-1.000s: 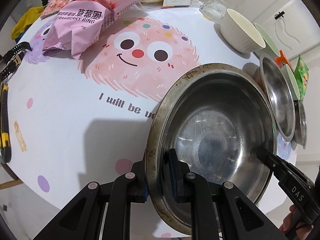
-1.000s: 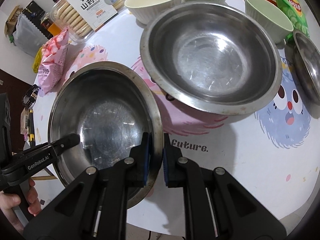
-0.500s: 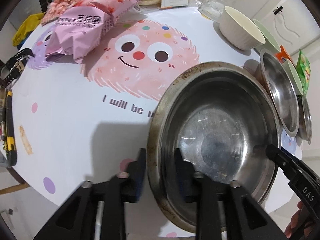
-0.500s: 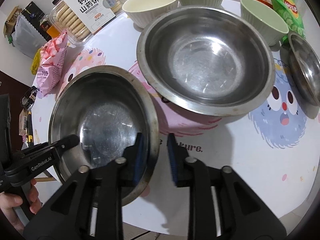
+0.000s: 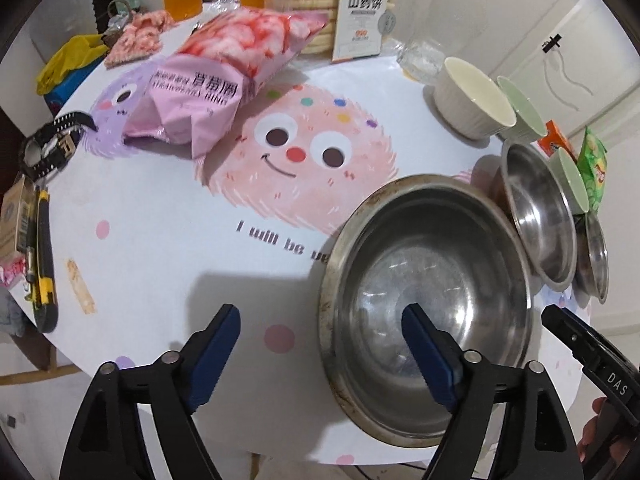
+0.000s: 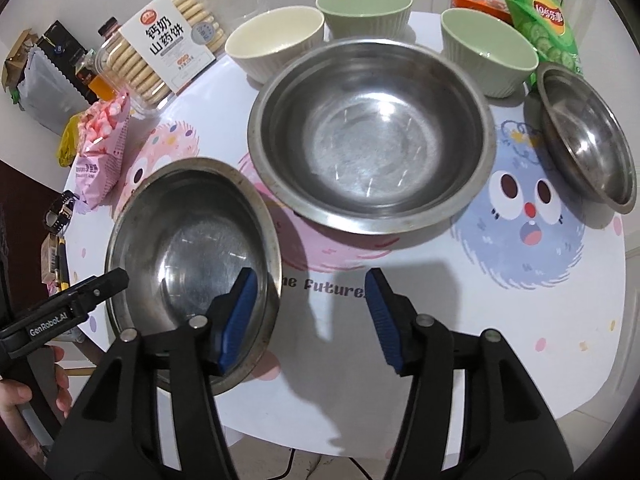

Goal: Organize plates and bowls
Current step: 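Lower the steel bowl onto the table and open both tools, then move both tools to the rim of the second large steel bowl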

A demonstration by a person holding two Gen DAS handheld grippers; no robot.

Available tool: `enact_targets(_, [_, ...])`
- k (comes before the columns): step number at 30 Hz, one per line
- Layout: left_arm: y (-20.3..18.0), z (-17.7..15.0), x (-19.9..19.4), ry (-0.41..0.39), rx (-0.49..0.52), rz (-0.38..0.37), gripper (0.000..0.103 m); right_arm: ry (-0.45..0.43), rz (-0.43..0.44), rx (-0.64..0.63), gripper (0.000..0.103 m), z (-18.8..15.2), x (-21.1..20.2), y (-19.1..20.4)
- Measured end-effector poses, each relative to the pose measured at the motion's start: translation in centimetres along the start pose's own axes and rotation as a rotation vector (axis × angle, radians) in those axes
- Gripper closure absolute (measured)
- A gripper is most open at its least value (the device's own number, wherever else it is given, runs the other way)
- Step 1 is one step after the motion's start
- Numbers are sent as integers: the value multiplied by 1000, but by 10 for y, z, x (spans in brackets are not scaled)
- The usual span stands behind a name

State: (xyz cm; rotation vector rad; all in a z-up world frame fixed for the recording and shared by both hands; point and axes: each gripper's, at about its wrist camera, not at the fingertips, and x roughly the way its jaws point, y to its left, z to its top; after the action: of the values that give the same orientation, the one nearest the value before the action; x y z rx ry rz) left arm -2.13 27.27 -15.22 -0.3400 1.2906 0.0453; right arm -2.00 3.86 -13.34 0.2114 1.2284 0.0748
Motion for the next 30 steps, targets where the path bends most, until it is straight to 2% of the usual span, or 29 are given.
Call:
enact_targets(2, [-3, 3, -3, 1, 6, -9, 12, -10, 0, 2, 37, 2, -5, -4])
enact_targets(6, [-17, 12, -11, -23, 24, -28, 0, -32, -7, 10, 33, 8, -15, -15])
enact_targets(8, [-28, 18, -14, -33, 45, -29, 0, -49, -5, 20, 20, 12, -20, -22])
enact_targets(12, [-51, 31, -18, -42, 87, -42, 0, -68, -9, 46, 16, 21, -28, -37])
enact_targets(13, [-56, 34, -17, -40, 95, -46, 0, -73, -11, 53, 11, 23, -29, -41])
enact_targets(14, [-62, 37, -16, -36, 104, -51, 0, -77, -10, 61, 0, 26, -30, -45])
enact_targets(22, [-113, 63, 5, 1, 191, -44, 0, -96, -14, 110, 0, 48, -36, -78])
enact_targets(30, [-163, 89, 44, 66, 283, 3, 0, -38, -5, 167, 0, 76, -9, -107])
